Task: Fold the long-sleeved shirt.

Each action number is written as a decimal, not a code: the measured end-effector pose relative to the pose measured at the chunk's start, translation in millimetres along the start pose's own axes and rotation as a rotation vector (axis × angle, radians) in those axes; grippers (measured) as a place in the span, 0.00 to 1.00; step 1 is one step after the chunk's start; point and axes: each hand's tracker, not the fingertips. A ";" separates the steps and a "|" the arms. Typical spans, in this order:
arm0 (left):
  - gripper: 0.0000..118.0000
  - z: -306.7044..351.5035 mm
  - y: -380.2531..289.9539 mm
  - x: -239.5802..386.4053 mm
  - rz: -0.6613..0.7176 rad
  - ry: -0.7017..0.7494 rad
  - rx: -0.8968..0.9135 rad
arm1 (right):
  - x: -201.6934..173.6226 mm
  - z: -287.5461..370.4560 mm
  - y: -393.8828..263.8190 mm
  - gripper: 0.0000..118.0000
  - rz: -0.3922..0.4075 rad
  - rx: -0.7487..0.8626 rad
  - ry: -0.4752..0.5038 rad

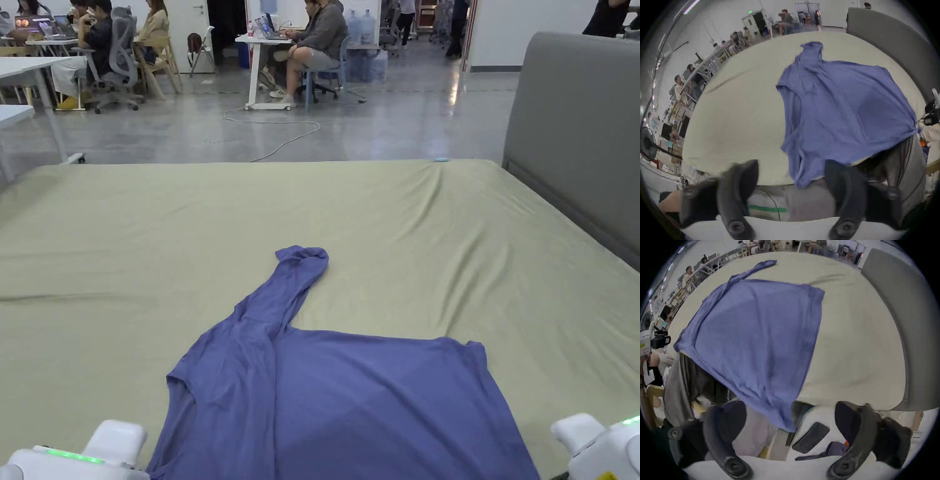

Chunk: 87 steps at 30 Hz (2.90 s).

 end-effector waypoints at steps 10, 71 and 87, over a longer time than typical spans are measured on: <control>0.00 0.8 63.9 3.9 0.131 -0.037 0.214 | -18.7 21.0 68.1 0.00 -0.070 0.194 -0.009; 0.03 -45.7 278.1 42.6 0.023 -0.089 0.339 | -42.6 -8.8 139.7 0.00 0.021 0.210 -0.035; 0.40 -172.7 172.8 44.6 0.096 -0.187 0.037 | -80.1 34.5 107.0 0.00 0.047 0.261 0.011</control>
